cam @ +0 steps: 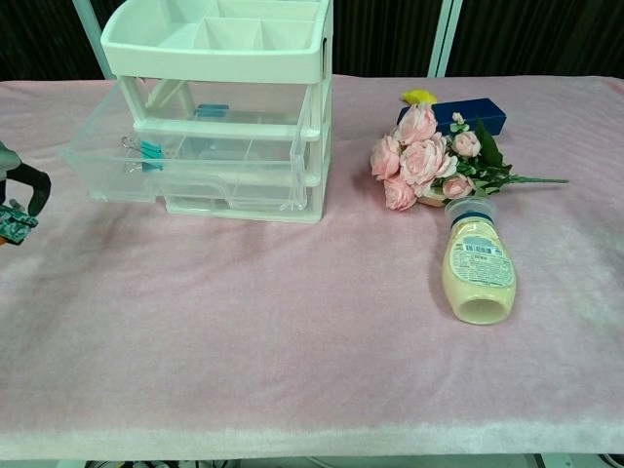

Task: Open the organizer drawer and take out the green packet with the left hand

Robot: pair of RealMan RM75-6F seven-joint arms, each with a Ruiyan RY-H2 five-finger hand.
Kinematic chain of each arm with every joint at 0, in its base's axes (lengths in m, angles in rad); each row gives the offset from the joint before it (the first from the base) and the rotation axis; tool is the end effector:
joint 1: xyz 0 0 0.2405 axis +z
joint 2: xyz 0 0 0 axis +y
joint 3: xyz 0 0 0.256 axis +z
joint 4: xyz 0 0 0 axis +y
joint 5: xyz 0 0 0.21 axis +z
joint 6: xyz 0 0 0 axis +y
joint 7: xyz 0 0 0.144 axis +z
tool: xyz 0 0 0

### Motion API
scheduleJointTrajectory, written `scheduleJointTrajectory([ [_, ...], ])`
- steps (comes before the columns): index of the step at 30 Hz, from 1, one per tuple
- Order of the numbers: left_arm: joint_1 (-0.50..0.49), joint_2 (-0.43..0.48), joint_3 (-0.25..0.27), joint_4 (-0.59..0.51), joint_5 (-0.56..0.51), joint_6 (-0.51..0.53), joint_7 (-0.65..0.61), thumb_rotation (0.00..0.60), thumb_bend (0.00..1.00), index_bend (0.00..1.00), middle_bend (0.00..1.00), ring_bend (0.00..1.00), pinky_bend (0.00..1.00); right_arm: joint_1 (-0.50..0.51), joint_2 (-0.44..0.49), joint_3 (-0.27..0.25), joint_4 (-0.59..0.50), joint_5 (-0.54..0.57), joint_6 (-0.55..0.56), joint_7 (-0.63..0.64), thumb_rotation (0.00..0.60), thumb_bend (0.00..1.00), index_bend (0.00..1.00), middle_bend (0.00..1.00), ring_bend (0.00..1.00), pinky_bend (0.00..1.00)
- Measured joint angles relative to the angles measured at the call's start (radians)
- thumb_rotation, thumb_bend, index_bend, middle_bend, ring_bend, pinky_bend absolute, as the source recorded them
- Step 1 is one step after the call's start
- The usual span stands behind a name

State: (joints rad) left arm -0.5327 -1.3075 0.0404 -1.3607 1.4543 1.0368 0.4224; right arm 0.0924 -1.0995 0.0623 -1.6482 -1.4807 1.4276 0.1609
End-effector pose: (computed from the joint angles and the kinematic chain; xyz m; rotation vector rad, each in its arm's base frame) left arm -0.2794 0.2947 0.0570 -2.0074 -0.4677 -0.4828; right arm -0.3084 -0.1853 0.1570 1.3311 -1.0778 1.0110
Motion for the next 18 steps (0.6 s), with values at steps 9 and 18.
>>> scheduleJointTrajectory([
  [9, 0.027, -0.007, -0.031, -0.018, -0.038, 0.053, 0.016, 0.600, 0.05, 0.25, 0.99, 0.96, 1.00, 0.000, 0.000, -0.001, 0.000, -0.002, 0.000, -0.001, 0.600, 0.05, 0.00, 0.00, 0.00, 0.12],
  [18, 0.109, 0.059, -0.054, -0.156, -0.049, 0.213, -0.017, 0.600, 0.02, 0.00, 0.05, 0.06, 0.17, 0.000, 0.000, -0.002, 0.004, -0.005, 0.000, -0.011, 0.600, 0.07, 0.00, 0.00, 0.00, 0.12],
])
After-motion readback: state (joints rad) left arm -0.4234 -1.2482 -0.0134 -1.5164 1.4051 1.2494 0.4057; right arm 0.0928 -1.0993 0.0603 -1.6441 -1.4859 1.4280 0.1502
